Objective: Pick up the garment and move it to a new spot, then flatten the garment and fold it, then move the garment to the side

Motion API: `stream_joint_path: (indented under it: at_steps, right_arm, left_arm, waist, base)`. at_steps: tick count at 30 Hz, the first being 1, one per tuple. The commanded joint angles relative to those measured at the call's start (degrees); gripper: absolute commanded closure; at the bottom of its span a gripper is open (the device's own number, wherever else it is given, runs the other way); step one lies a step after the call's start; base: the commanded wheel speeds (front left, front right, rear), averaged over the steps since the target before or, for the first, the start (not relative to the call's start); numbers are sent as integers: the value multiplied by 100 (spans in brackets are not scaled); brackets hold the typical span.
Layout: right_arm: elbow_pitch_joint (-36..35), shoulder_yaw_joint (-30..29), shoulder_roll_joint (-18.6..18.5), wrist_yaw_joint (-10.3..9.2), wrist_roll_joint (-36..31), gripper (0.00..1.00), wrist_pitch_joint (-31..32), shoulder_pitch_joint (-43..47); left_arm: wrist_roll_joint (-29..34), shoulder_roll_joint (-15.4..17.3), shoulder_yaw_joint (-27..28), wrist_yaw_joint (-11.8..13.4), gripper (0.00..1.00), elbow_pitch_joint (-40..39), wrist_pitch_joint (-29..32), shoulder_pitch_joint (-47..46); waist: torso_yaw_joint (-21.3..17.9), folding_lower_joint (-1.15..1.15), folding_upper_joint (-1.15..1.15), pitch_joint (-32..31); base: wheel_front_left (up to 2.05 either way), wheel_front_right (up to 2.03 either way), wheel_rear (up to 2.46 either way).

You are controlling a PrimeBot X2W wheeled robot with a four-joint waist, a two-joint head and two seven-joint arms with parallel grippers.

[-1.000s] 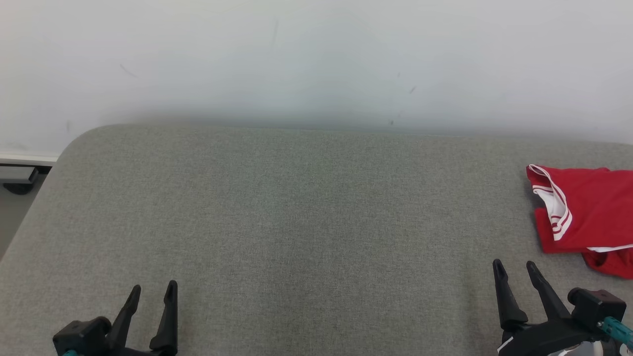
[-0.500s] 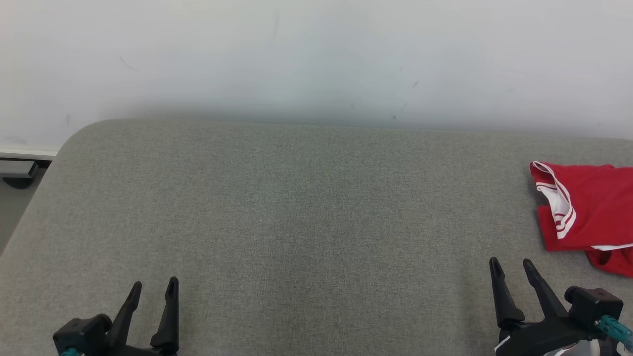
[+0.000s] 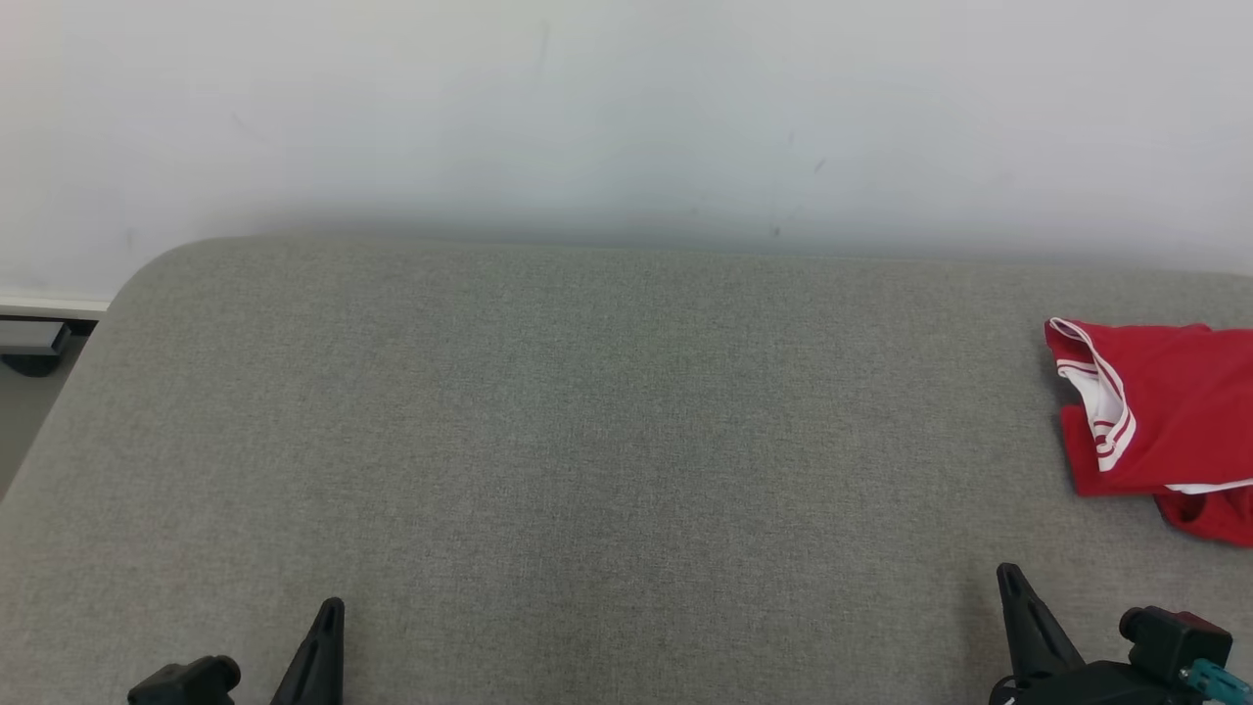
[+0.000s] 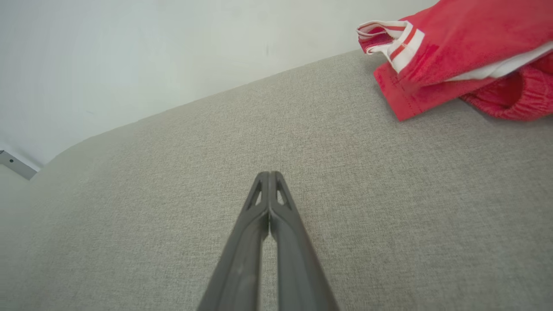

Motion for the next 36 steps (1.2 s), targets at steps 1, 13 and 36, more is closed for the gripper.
stream_joint_path:
  at_steps: [1,13,36]
  right_arm:
    - [-110,-56,-35,-1,228,100,40,-118]
    - [-205,-214,-47,-2,1319,100,294,-176]
    - [-352,-480,-67,-4,3039,100,718,-281]
  left_arm:
    - [-199,16,90,-45,100,-53,32,-119]
    - [-1145,-159,321,-249,100,85,194,-308]
    - [-2633,-439,703,-571,100,243,458,-557]
  waist:
    - [-6,0,0,-7]
    - [-52,0,0,-24]
    - [-145,0,0,-56]
  base:
    - [0,0,0]
    - [0,0,0]
    - [0,0,0]
